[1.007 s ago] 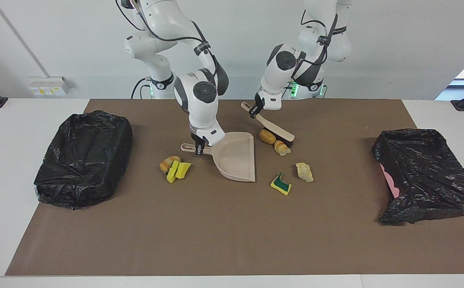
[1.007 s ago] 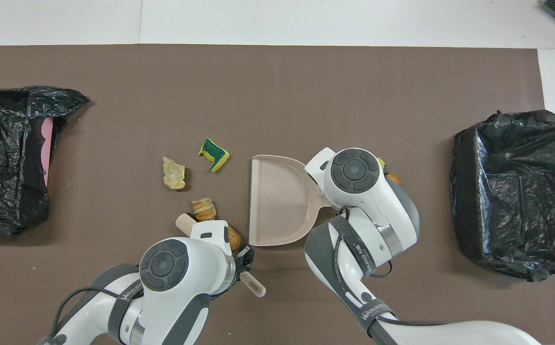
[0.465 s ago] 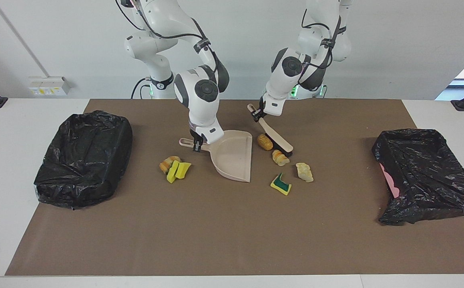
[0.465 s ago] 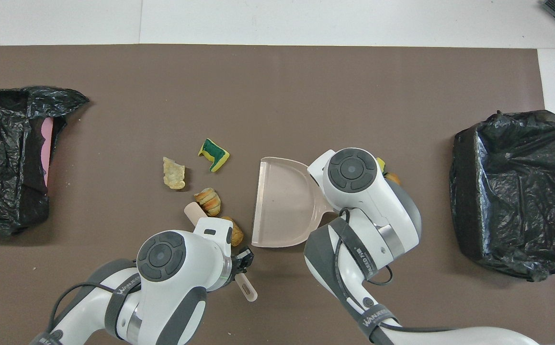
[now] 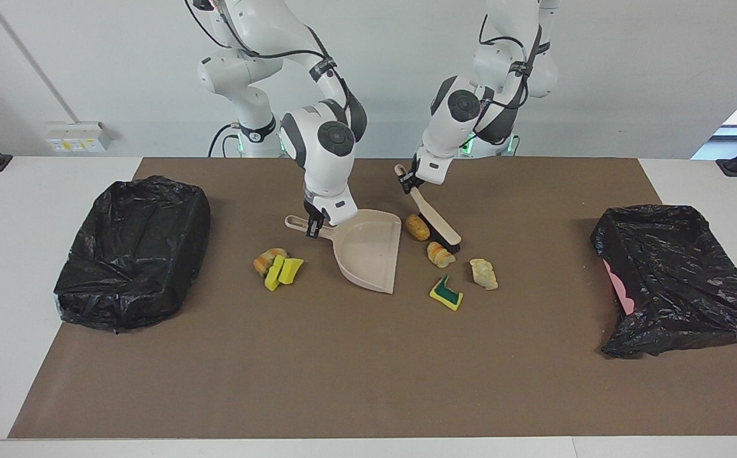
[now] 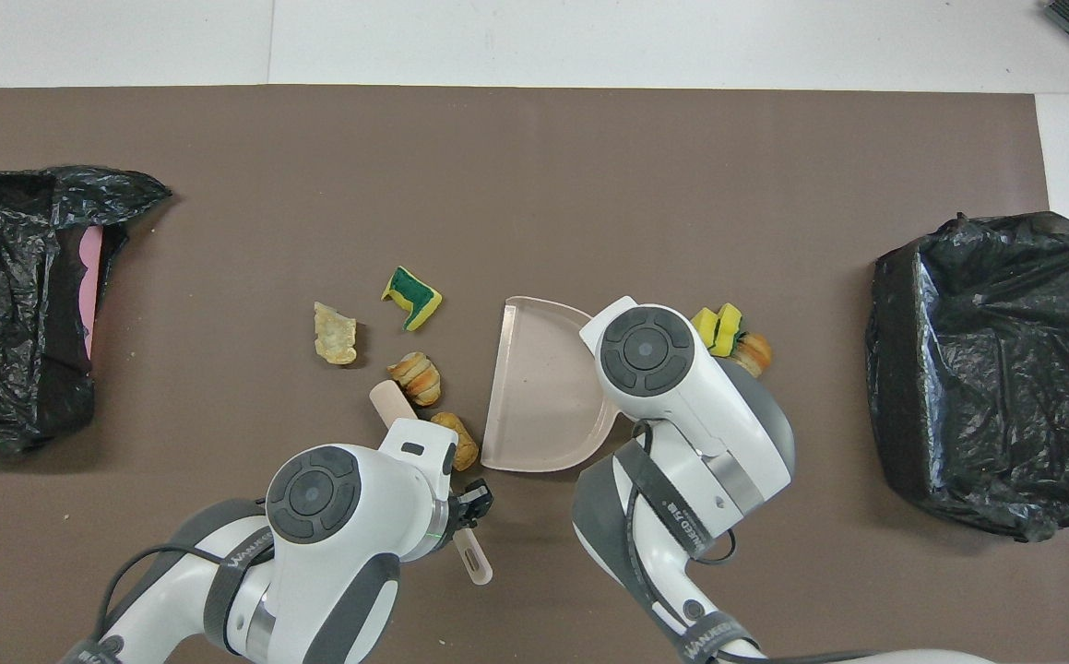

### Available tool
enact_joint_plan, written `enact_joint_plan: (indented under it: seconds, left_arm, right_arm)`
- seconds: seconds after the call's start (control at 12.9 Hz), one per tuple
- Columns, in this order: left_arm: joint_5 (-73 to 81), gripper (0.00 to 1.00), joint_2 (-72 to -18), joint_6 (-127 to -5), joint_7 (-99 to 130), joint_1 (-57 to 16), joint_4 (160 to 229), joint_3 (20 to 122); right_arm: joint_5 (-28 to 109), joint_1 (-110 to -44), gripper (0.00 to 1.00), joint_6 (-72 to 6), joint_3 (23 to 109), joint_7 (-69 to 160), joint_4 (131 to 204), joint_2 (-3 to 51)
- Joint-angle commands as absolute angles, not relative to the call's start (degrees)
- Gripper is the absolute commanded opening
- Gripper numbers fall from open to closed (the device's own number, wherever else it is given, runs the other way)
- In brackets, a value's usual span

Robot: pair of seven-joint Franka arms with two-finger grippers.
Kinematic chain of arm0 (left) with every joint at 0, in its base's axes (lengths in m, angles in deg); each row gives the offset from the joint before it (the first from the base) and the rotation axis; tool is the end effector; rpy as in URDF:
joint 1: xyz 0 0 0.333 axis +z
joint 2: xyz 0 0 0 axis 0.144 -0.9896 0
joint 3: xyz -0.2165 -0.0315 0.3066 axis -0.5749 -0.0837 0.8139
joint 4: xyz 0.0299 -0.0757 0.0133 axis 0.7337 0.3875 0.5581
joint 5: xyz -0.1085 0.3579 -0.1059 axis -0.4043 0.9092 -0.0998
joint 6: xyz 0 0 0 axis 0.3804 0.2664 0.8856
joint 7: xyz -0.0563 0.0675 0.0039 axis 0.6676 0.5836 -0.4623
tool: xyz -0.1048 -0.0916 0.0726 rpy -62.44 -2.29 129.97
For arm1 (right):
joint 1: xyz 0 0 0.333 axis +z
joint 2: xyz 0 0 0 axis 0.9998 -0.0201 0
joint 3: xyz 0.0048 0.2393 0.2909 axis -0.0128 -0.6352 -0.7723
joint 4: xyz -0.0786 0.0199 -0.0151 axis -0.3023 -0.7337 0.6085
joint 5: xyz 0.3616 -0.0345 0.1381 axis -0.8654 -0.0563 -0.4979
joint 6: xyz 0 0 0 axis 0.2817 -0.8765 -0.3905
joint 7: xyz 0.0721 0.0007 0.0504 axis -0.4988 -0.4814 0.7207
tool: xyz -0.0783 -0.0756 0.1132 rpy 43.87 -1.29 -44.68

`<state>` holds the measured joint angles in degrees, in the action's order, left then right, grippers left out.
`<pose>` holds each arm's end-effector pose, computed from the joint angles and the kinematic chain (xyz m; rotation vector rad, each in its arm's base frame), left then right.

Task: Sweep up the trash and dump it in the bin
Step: 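Sweep the bread pieces into the dustpan with the brush in the left gripper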

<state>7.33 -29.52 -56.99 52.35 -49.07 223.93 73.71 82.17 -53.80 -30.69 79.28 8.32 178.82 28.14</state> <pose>0.3329 -0.3209 0.3638 2.8930 0.6465 -0.3613 0.5067 0.2610 0.3636 2.2728 1.9112 -0.3148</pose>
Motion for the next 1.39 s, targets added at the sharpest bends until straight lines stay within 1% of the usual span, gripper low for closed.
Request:
enact_joint_plan:
  seconds: [0.0, 0.15, 0.23, 0.39, 0.46, 0.77, 0.85, 1.01, 1.32]
  left_arm:
    - [6.7, 0.00, -30.4, -57.5, 50.5, -49.8, 222.1, 73.3]
    - [5.9, 0.00, -31.5, -59.6, 50.5, -52.3, 220.3, 73.3]
    - [3.5, 0.00, -32.6, -60.8, 50.6, -53.9, 218.2, 73.3]
    - [2.7, 0.00, -35.3, -61.4, 51.2, -54.2, 213.6, 73.3]
    - [2.7, 0.00, -35.9, -61.4, 51.3, -54.1, 212.3, 73.3]
    - [4.1, 0.00, -34.8, -59.4, 50.0, -52.8, 211.9, 73.8]
    - [5.7, 0.00, -34.9, -58.1, 49.1, -51.7, 211.7, 74.0]
    - [12.3, 0.00, -35.3, -51.0, 45.0, -48.2, 209.5, 74.0]
    - [20.1, 0.00, -35.9, -42.7, 28.5, -38.6, 207.3, 74.0]
  right_arm:
    - [84.5, -54.1, 0.00, -31.4, 79.1, 9.6, 181.5, 30.4]
    - [85.1, -54.1, 0.00, -31.4, 79.1, 9.5, 181.7, 30.7]
    - [85.2, -54.1, 0.00, -31.3, 79.1, 9.5, 181.7, 30.7]
    - [85.2, -54.1, 0.00, -31.3, 79.1, 9.5, 182.0, 30.7]
    - [85.2, -54.1, 0.00, -31.3, 79.1, 9.6, 182.0, 30.7]
    - [85.2, -54.2, 0.00, -31.2, 79.1, 9.6, 182.0, 30.7]
    - [85.2, -54.2, 0.00, -31.2, 79.1, 9.6, 182.0, 30.7]
    - [85.2, -54.2, 0.00, -31.1, 79.1, 9.7, 182.0, 30.7]
    - [85.2, -54.3, 0.00, -30.9, 79.0, 11.4, 182.0, 30.8]
